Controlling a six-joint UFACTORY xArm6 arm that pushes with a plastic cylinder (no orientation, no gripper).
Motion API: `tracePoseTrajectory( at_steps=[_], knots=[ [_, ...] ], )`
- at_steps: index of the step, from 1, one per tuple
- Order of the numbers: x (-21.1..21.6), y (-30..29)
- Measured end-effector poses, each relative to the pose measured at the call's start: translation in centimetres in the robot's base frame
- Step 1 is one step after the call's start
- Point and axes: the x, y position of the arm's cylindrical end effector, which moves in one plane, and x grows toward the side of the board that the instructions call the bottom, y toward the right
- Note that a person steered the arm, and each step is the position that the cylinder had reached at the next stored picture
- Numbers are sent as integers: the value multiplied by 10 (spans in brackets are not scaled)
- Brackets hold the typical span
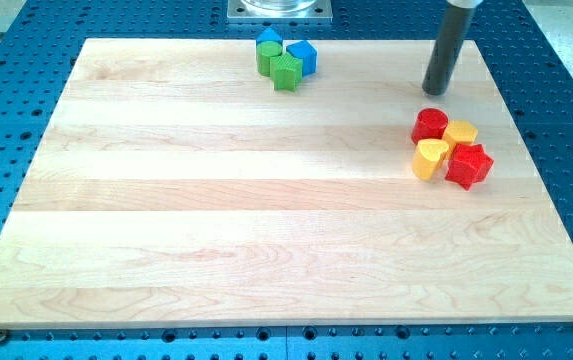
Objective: Move the red circle into the hexagon
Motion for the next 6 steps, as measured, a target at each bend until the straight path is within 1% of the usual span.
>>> tracePoseTrajectory(
  at_steps=[1, 2, 3, 4, 5, 6],
  knots=[
    [18, 20],
    [56, 35],
    [84, 53],
    [57, 24],
    [60, -13],
    [51, -34]
  ],
)
